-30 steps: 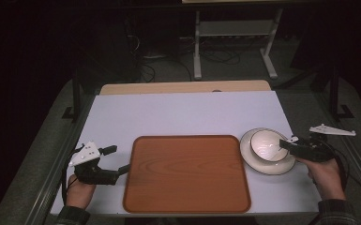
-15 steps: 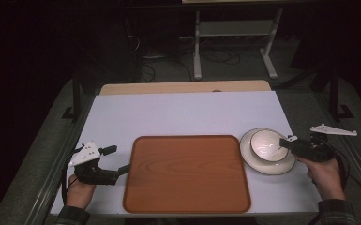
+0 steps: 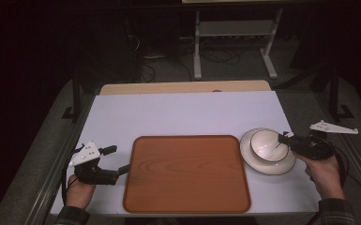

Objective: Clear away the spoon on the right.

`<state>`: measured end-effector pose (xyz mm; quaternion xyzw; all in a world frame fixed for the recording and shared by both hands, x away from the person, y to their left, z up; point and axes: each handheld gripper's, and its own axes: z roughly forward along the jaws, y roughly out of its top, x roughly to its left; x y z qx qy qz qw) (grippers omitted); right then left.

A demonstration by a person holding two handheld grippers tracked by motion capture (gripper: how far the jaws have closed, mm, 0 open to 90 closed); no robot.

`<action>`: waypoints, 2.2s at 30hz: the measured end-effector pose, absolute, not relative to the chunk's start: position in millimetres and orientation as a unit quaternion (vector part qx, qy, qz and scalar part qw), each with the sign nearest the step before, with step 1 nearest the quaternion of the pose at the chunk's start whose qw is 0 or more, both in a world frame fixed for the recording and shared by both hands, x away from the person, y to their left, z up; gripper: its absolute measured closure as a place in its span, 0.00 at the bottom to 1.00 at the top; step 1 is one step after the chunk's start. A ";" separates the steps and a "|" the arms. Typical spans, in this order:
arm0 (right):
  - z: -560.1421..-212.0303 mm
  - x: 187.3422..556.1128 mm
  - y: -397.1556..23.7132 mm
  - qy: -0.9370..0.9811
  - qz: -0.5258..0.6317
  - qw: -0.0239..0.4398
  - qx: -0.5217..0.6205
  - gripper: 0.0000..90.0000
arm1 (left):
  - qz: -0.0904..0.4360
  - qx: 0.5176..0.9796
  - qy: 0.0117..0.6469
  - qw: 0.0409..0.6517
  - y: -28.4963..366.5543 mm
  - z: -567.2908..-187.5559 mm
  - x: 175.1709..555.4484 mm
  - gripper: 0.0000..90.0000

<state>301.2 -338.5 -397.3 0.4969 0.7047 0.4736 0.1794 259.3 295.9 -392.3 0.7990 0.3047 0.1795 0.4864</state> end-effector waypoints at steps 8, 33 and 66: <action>-389.0 299.7 -333.2 0.708 0.493 0.174 0.475 0.82 | 0.180 0.799 0.305 0.486 296.4 -392.1 259.2 0.14; -370.3 296.9 -329.4 0.703 0.518 0.184 0.451 0.93 | 0.179 0.799 0.305 0.487 296.3 -392.7 259.3 0.14; -317.8 302.3 -289.4 0.724 0.532 0.198 0.392 0.93 | 0.178 0.800 0.305 0.486 295.5 -393.3 259.4 0.14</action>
